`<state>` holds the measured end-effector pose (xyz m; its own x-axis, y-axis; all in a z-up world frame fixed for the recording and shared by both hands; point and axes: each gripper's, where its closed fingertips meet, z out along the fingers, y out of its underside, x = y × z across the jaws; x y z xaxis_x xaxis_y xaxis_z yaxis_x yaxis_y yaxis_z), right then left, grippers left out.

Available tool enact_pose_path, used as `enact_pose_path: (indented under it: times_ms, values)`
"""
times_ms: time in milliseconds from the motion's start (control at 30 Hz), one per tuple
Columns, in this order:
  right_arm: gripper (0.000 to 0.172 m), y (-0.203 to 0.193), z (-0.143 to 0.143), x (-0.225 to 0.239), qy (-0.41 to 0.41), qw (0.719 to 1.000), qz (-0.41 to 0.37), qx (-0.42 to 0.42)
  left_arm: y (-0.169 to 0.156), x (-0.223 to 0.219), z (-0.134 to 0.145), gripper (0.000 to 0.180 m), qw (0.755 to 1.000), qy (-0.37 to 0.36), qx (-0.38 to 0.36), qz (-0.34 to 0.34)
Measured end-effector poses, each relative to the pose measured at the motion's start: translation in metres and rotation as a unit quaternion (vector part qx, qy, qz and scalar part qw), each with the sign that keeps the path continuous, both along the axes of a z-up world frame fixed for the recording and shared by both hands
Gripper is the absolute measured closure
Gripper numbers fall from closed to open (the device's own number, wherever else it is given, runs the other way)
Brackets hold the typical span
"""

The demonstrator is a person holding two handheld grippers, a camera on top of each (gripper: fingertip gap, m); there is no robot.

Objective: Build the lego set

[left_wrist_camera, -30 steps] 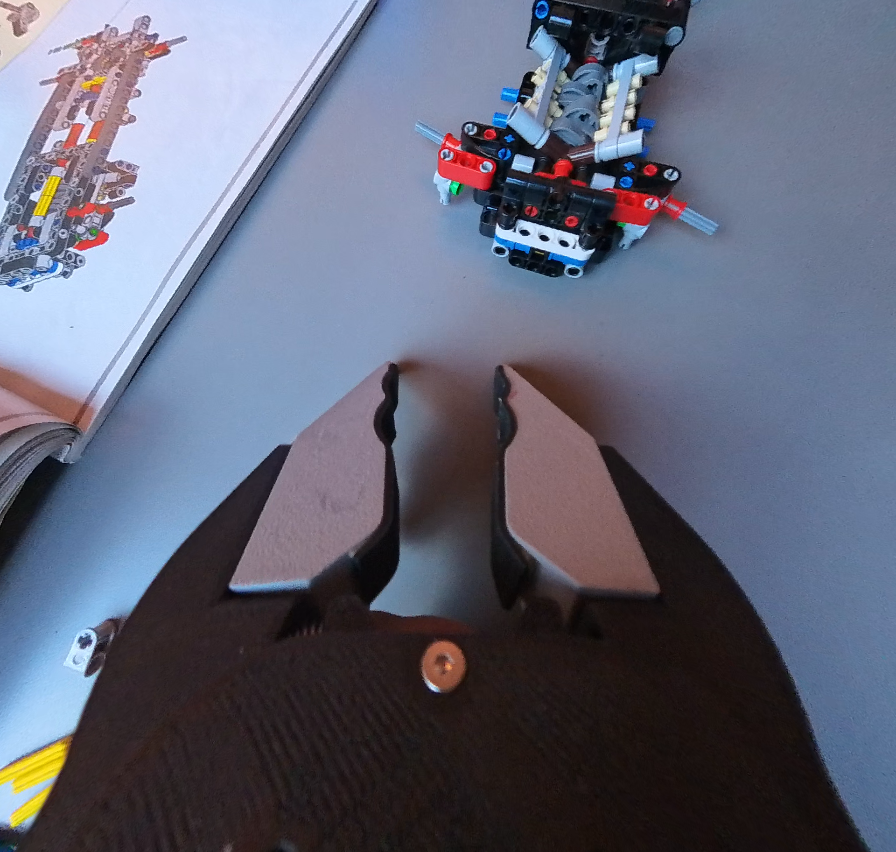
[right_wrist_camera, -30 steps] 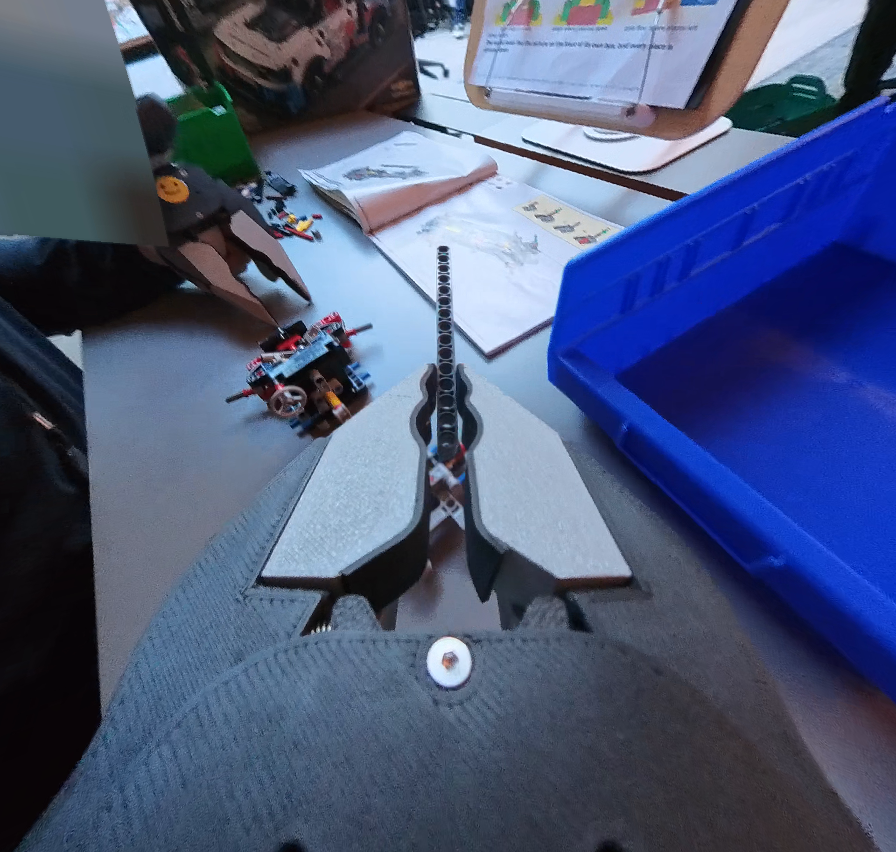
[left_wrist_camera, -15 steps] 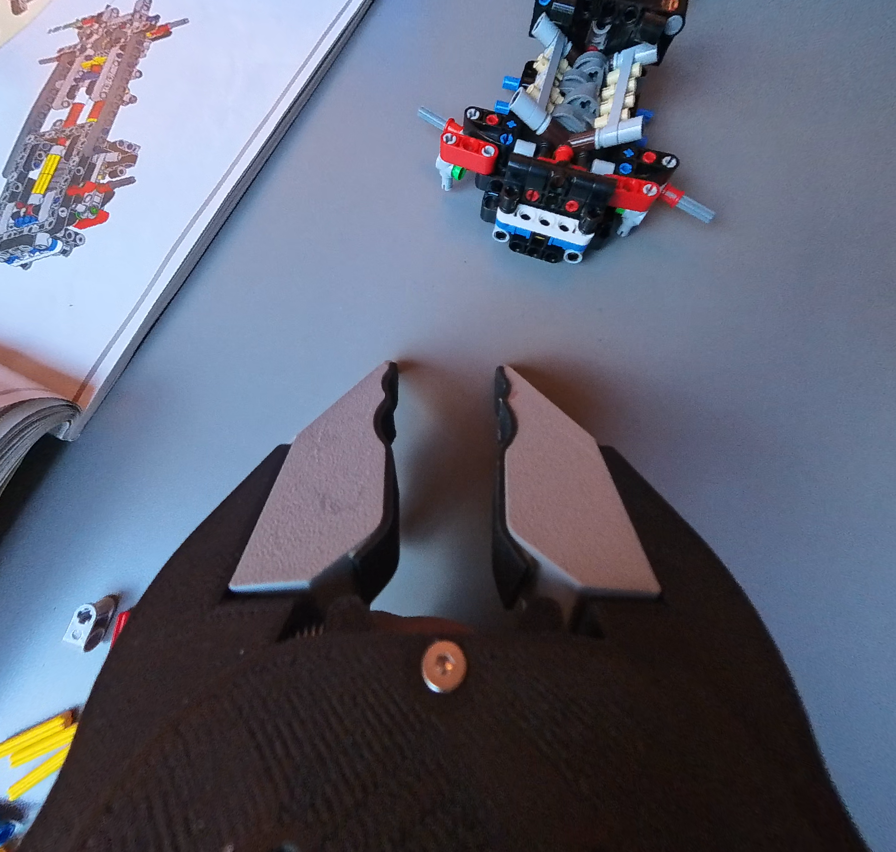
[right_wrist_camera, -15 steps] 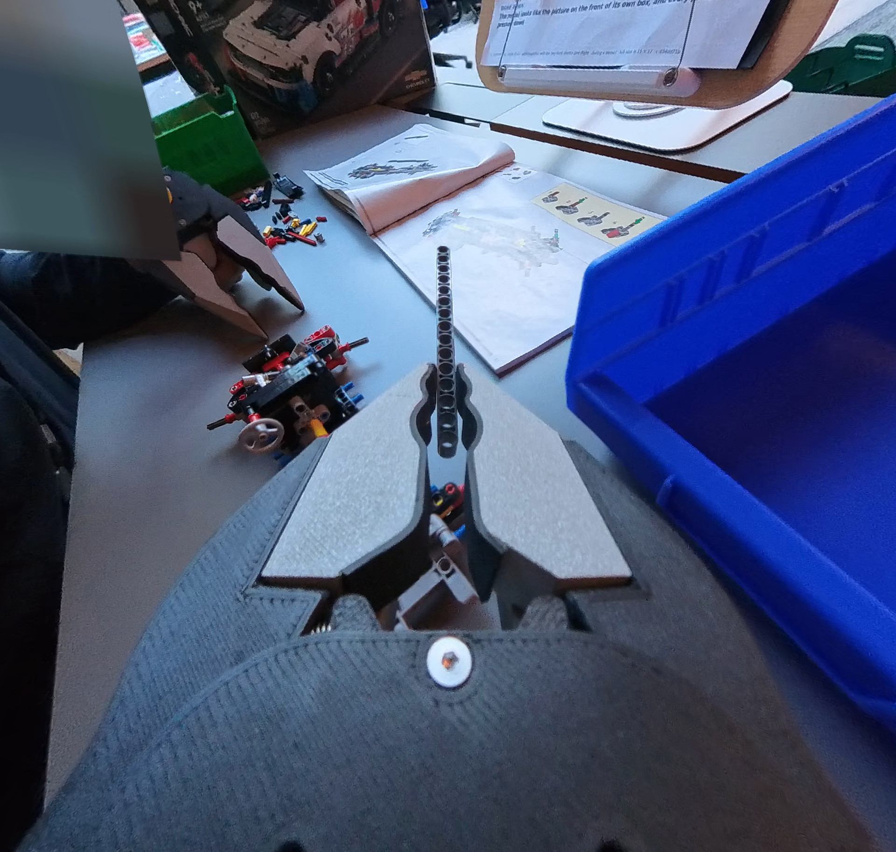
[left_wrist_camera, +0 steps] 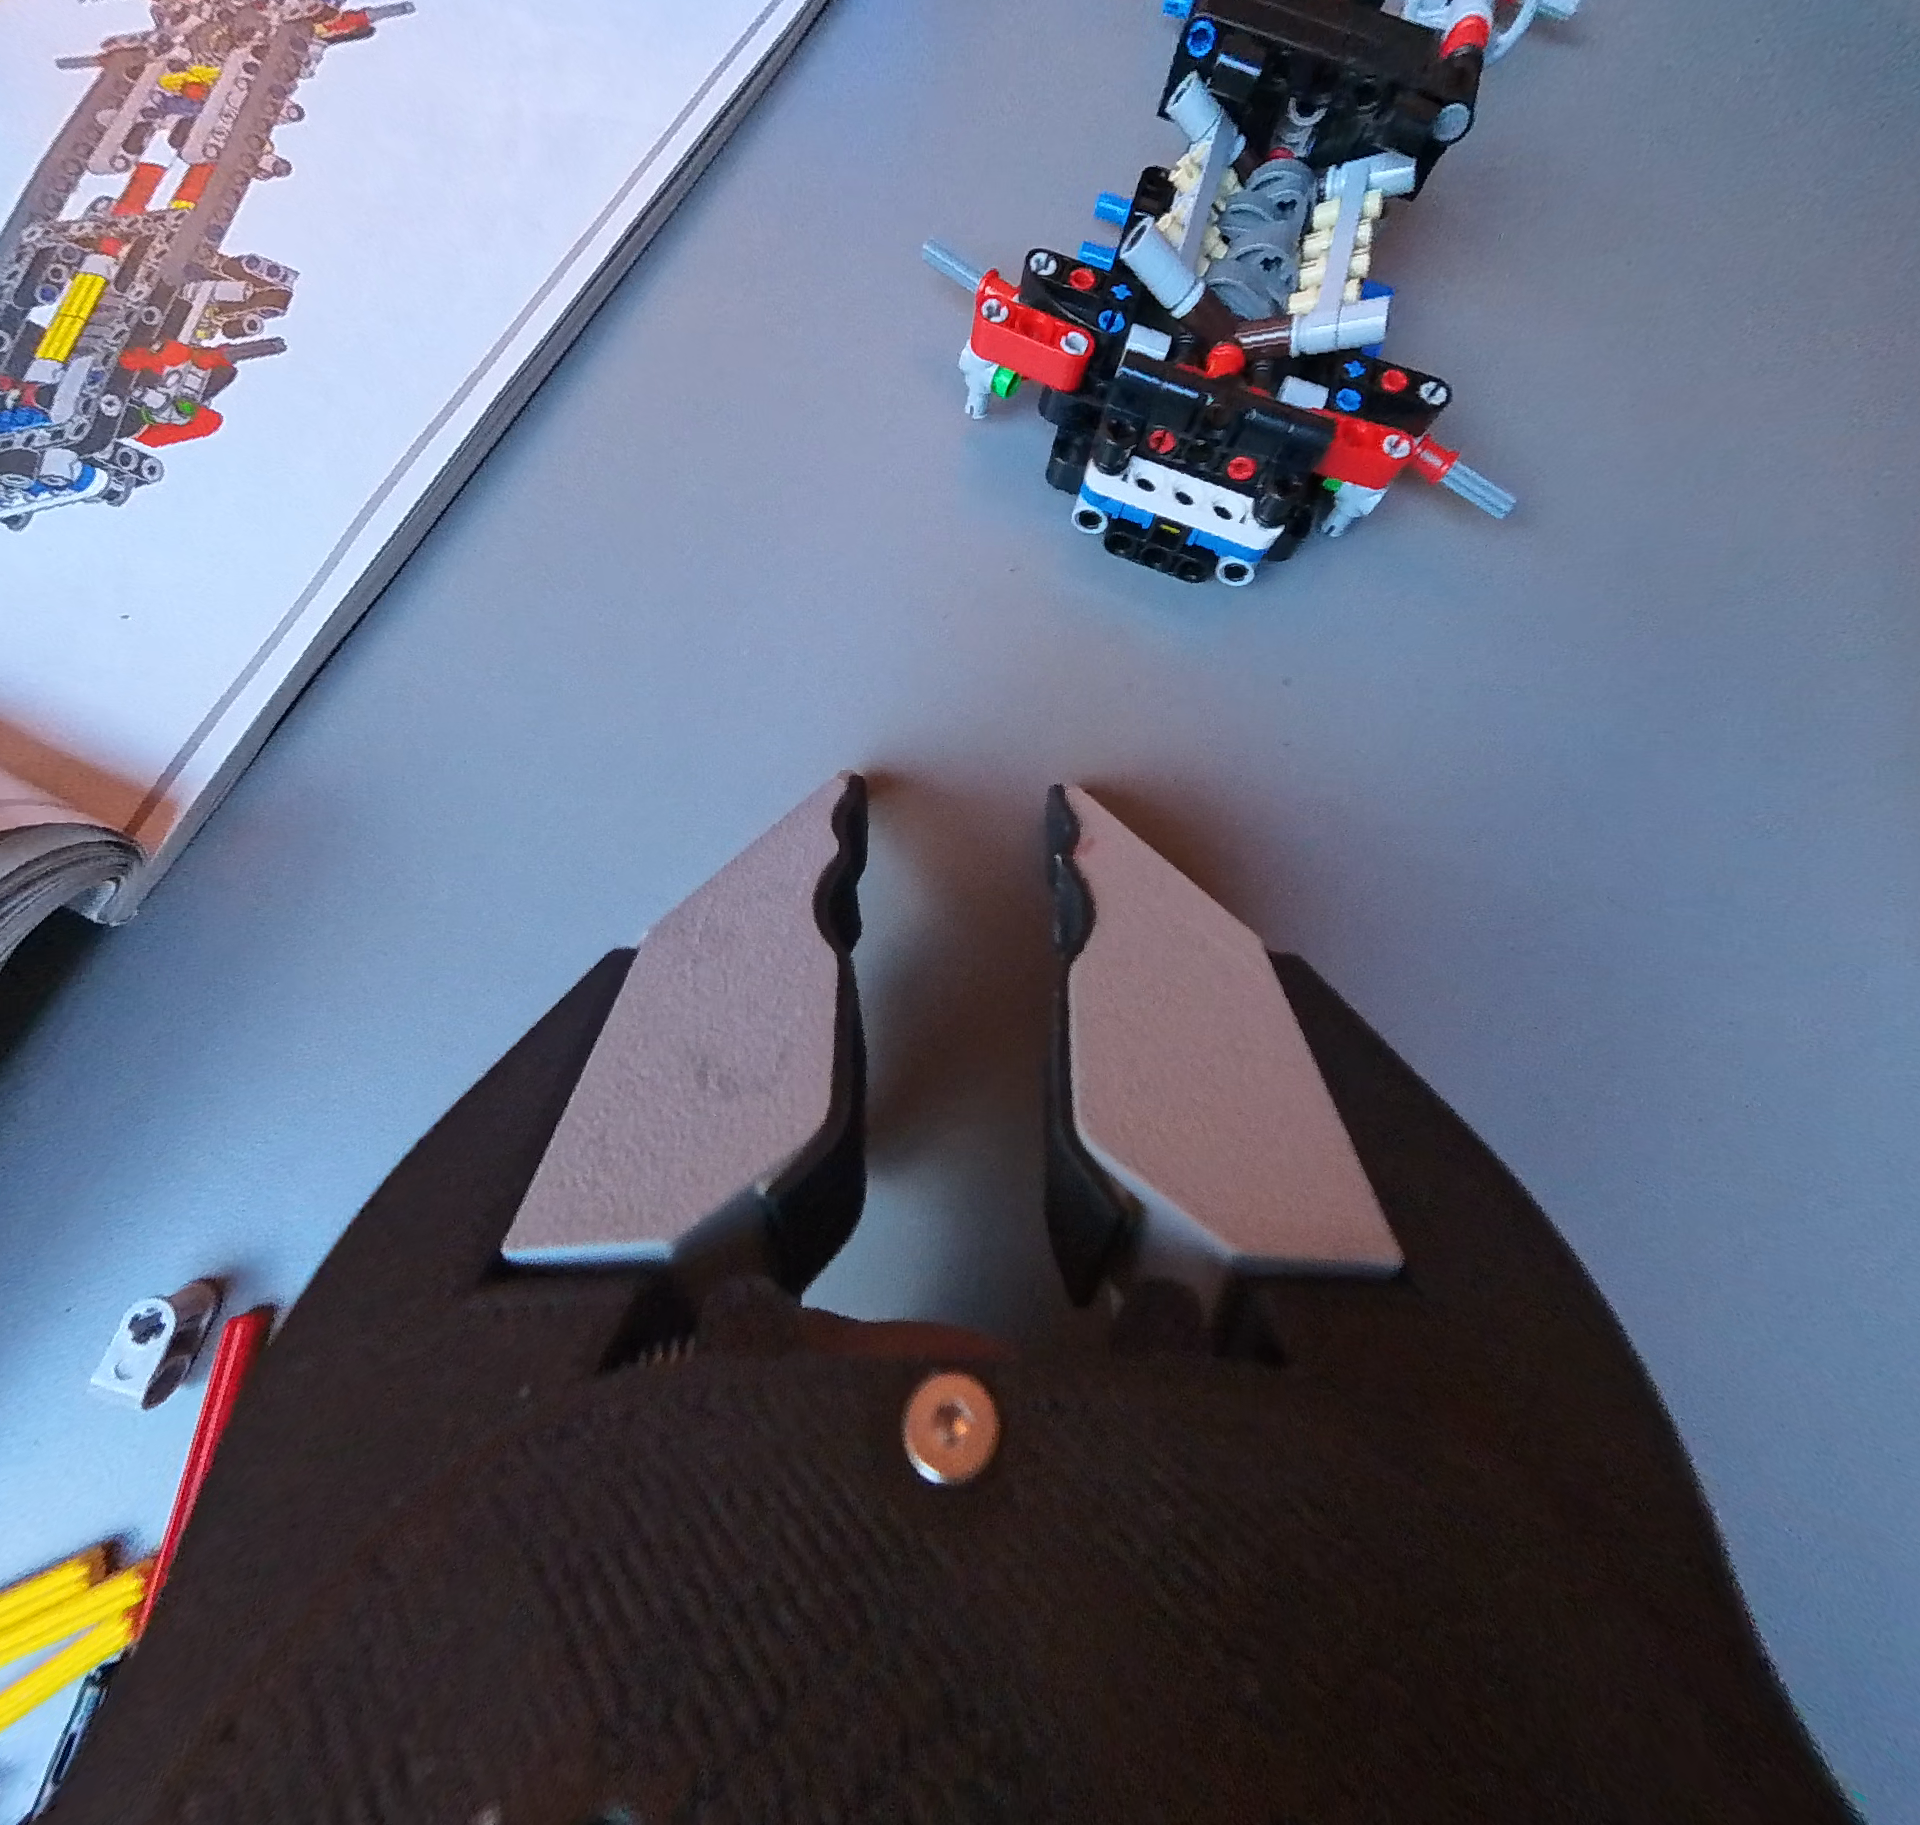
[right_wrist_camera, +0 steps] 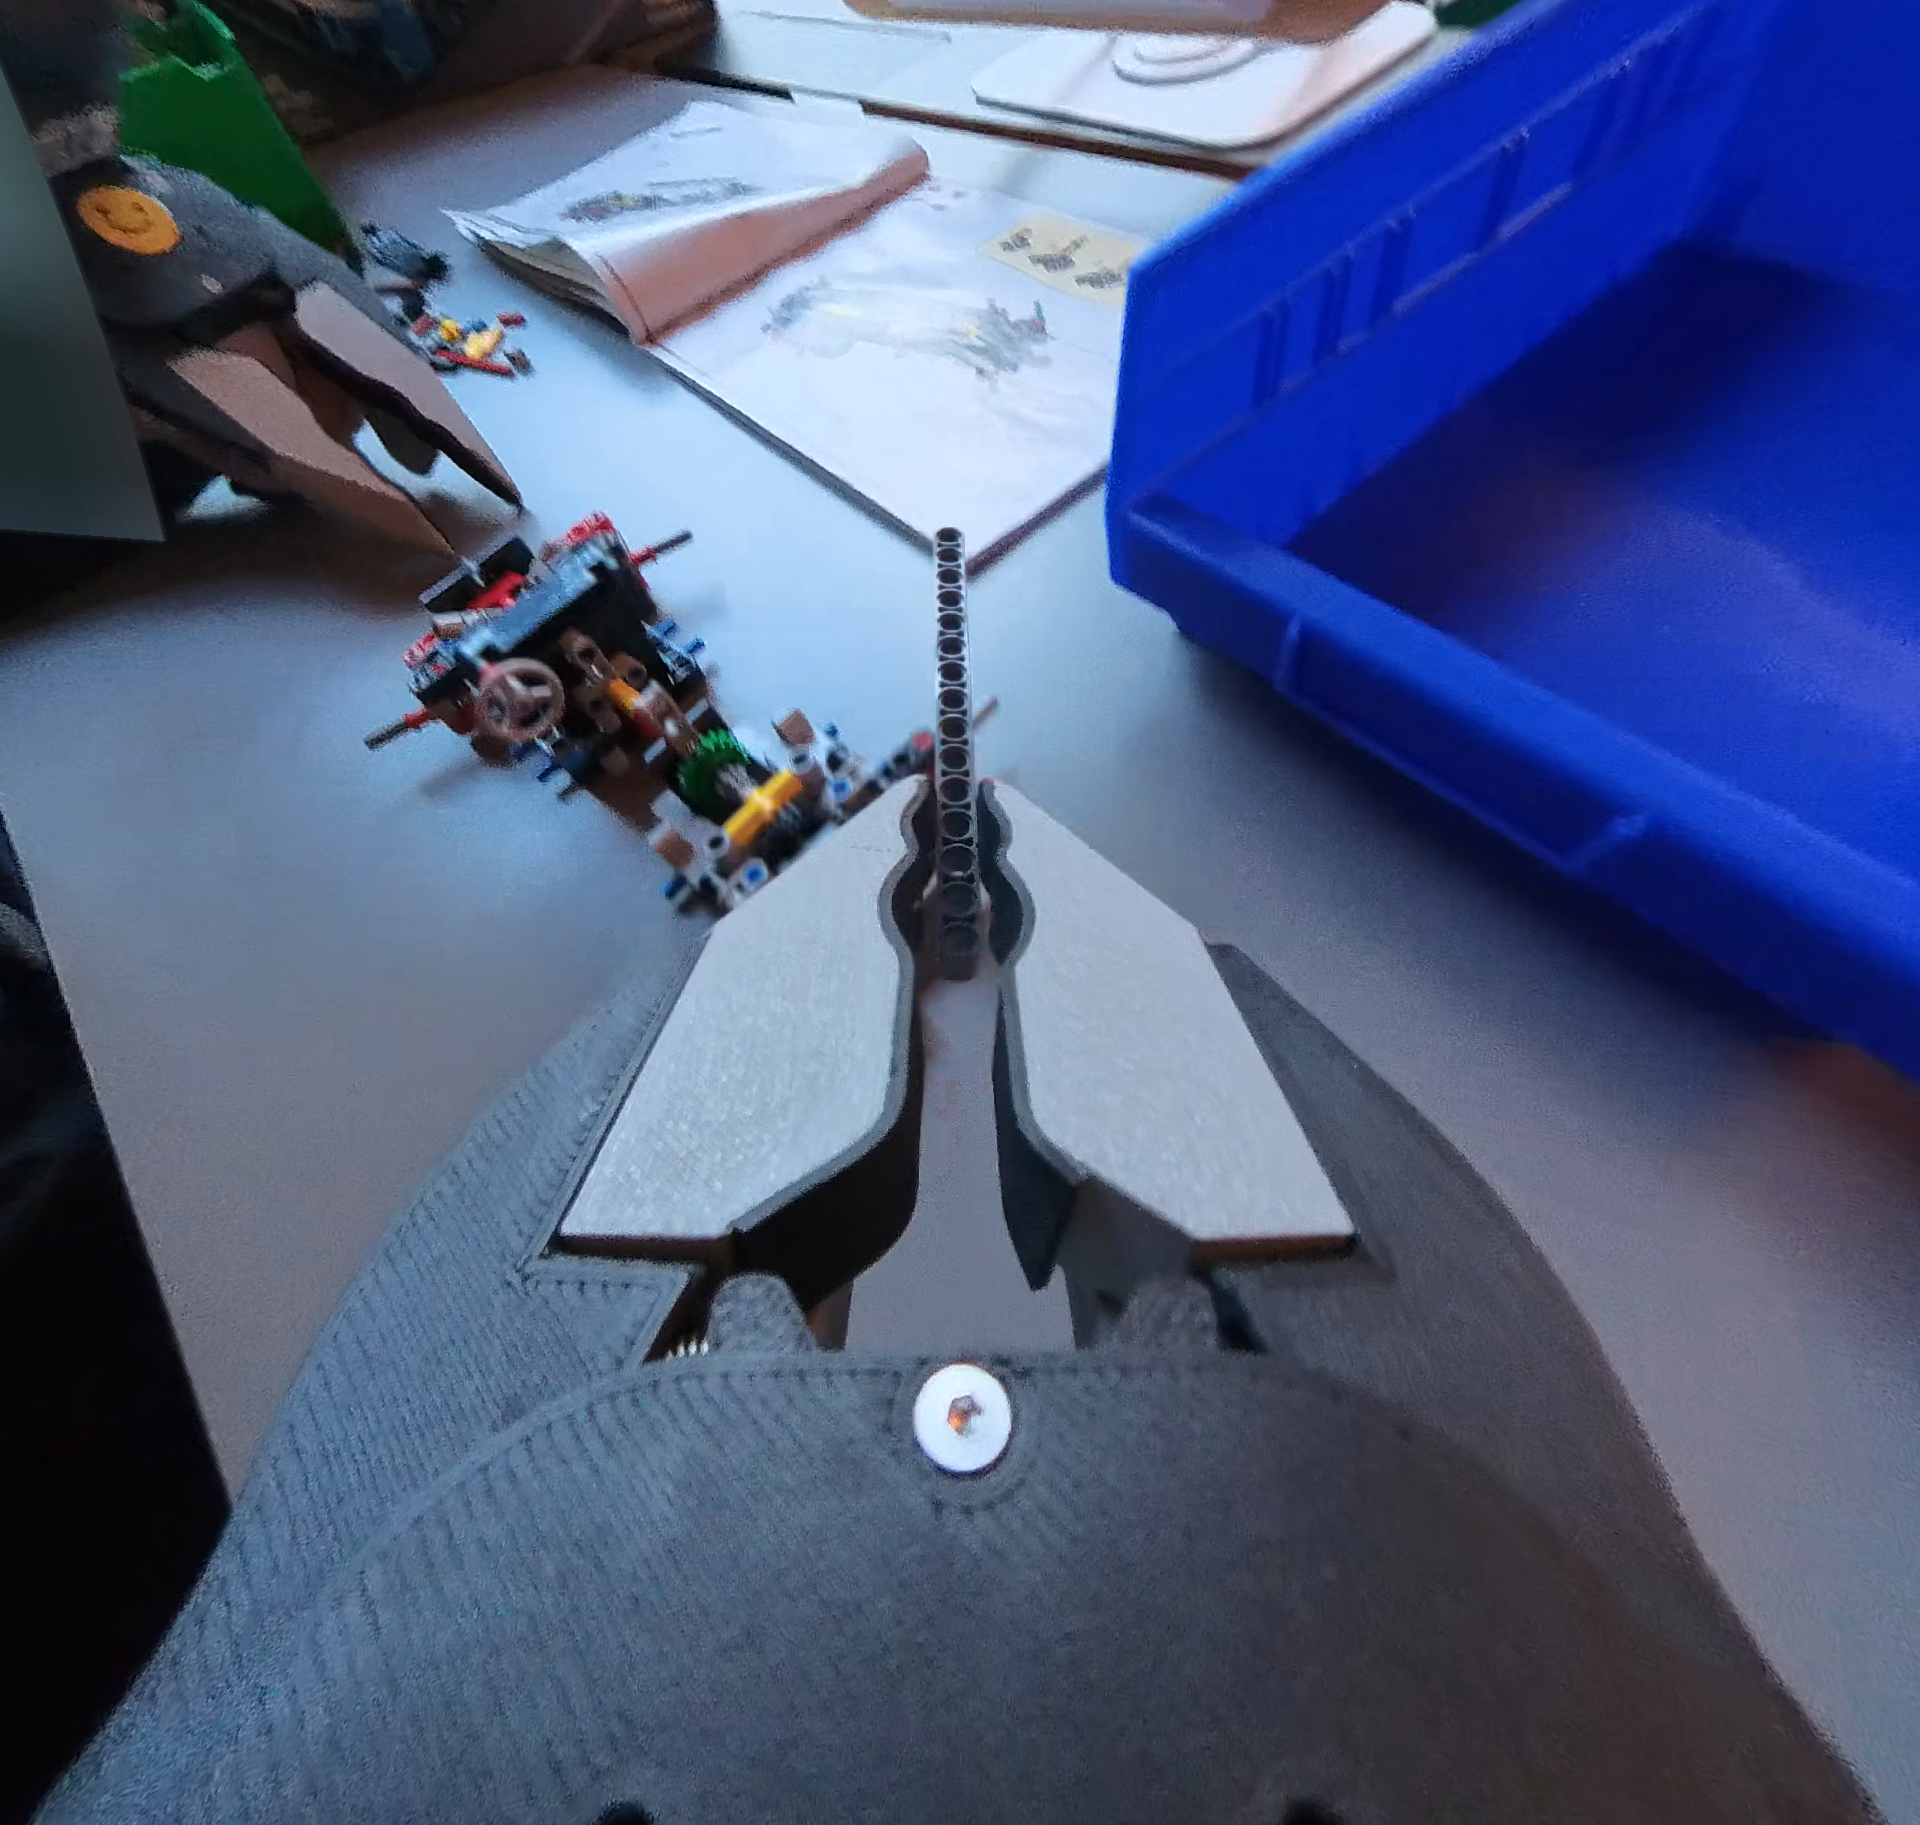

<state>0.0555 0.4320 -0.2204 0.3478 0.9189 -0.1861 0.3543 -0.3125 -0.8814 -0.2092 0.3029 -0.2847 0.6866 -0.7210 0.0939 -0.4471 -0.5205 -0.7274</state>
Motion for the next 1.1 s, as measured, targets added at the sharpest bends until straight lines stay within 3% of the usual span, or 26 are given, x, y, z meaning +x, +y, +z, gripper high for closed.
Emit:
enact_pose_path:
  times_ms: [233, 433, 533, 600, 700, 833, 967, 1100]
  values:
    - [0.167, -0.007, -0.029, 0.049, -0.095, 0.994, -0.06, -0.003, -0.001, 0.001, -0.001, 0.145, 1.0, 0.015, 0.012, -0.006]
    - [0.167, 0.001, -0.069, 0.062, -0.204, 0.974, -0.099, -0.028, -0.001, 0.001, -0.001, 0.145, 1.0, 0.018, 0.014, -0.007]
    - [0.167, -0.001, -0.07, 0.054, -0.208, 0.973, -0.095, -0.029, -0.001, 0.001, -0.001, 0.145, 1.0, 0.017, 0.014, -0.007]
    - [0.133, 0.003, -0.066, 0.055, -0.217, 0.97, -0.109, -0.018, -0.001, 0.001, -0.001, 0.145, 1.0, 0.017, 0.014, -0.007]
    - [0.11, 0.003, -0.053, 0.056, -0.226, 0.966, -0.125, 0.005, -0.001, 0.001, -0.001, 0.144, 1.0, 0.02, 0.016, -0.008]
    - [0.103, -0.005, -0.026, 0.042, -0.233, 0.962, -0.13, 0.059, -0.002, 0.002, -0.002, 0.144, 0.999, 0.029, 0.023, -0.009]
    - [0.105, -0.034, -0.015, -0.004, -0.254, 0.956, -0.09, 0.115, -0.001, 0.002, -0.001, 0.144, 0.999, 0.027, 0.021, -0.008]
    - [0.104, -0.075, -0.005, -0.067, -0.188, 0.971, -0.061, 0.131, -0.001, 0.001, -0.001, 0.145, 1.0, 0.021, 0.016, -0.006]
